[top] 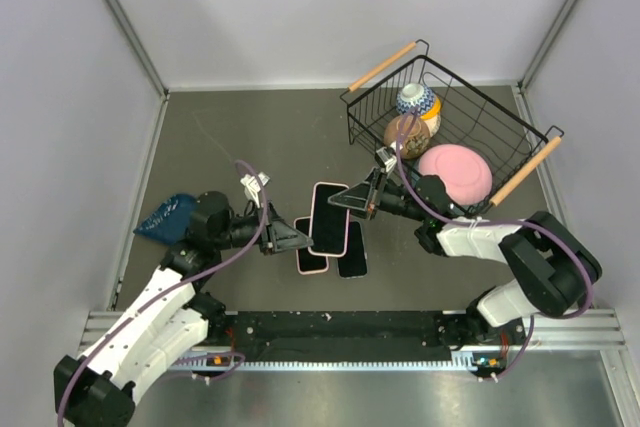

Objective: Put the phone into the phone case

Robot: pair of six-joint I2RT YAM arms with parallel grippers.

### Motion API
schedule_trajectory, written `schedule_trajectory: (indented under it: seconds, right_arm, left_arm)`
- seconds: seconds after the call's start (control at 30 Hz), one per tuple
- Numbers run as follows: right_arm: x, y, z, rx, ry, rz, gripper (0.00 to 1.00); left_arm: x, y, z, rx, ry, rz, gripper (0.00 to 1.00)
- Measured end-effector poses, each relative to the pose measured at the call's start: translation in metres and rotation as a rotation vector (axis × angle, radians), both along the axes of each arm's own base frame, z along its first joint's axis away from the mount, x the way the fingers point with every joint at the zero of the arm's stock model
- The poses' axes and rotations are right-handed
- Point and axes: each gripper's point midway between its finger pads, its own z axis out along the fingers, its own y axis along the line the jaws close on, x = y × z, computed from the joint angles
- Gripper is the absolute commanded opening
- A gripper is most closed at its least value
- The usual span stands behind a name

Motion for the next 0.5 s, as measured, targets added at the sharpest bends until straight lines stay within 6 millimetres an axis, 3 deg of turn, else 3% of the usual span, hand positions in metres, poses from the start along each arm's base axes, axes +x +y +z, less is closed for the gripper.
schedule_trajectory:
  seconds: [0.13,0.27,0.43,0.5]
  right_arm:
    - [0.0028,-0.0005,-0.0097,-0.053,0.004,-0.027,0.14]
    - [0.0028,-0.0015,-0.0042,-0.046,-0.015,-0.04,0.23]
    - [0.0013,-0.0008,-0.003,-0.041,-0.023,-0.034,0.01]
    - [0.0016,-0.0001,-0.0063,-0.05,-0.034,-0.033,0.0]
  left_arm:
    - [0.0061,0.0025,-0.0088,0.079,0.016,0.022,0.0]
    - [0.0084,0.0027,-0.0077,0.103,-0.011,0.015,0.0]
    - [0.0068,0.0016,-0.0087,0.105,-0.024,-0.003,0.0]
    - [0.006,0.0015,-0.0084,0.104,-0.022,-0.007,0.0]
